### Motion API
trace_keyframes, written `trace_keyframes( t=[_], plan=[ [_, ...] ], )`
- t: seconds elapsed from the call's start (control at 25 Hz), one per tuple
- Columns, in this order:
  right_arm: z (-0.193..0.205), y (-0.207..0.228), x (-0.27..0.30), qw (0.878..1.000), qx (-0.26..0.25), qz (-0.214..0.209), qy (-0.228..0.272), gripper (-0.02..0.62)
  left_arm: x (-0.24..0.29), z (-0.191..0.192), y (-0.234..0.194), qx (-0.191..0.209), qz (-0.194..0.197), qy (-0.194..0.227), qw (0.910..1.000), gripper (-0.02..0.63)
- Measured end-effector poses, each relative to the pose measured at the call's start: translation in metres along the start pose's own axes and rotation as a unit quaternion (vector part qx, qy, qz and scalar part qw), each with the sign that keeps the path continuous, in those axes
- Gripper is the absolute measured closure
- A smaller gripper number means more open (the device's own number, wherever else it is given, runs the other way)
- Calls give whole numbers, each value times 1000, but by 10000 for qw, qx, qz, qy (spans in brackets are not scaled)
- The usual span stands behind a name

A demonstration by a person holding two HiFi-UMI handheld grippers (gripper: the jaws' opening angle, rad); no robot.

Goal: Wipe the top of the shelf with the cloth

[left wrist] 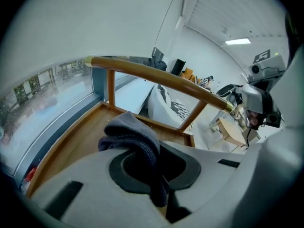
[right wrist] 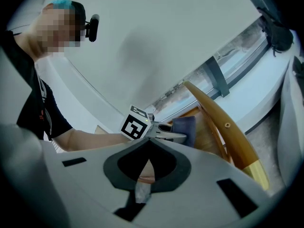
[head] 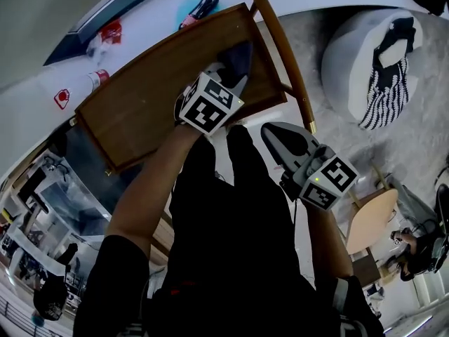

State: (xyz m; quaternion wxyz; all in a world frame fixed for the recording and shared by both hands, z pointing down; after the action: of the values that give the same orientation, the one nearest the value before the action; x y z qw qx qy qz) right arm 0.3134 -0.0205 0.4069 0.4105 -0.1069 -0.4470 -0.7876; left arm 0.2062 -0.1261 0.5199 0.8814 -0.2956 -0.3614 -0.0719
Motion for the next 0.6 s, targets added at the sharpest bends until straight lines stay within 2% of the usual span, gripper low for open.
trace_keyframes(
  t=[0.28, 0.48, 0.6],
  plan=[
    [1, -39, 29, 9985, -351, -341, -254, 591, -66, 37, 3, -230, -229, 389, 9987, 557],
    [9, -84, 60, 9940, -674, -662, -544, 591, -124, 87, -3, -559, -601, 602, 9948, 557],
    [16, -113, 79, 9894, -878, -884, -746, 591, -159, 122, -4, -865, -897, 781, 9891, 557]
  ],
)
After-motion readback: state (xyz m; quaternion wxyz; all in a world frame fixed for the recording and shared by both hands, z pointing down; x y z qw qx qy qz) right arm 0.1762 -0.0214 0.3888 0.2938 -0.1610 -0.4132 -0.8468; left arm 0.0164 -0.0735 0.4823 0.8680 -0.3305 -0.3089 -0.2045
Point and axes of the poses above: the fingertips, and each gripper's own axes: x forward along the fingers, y to its right, z out of its underside, the point moved 7 cm from there along -x, backward along the fingers, and after that the axes turned 11 degrees about z, right-handed, at the moved point
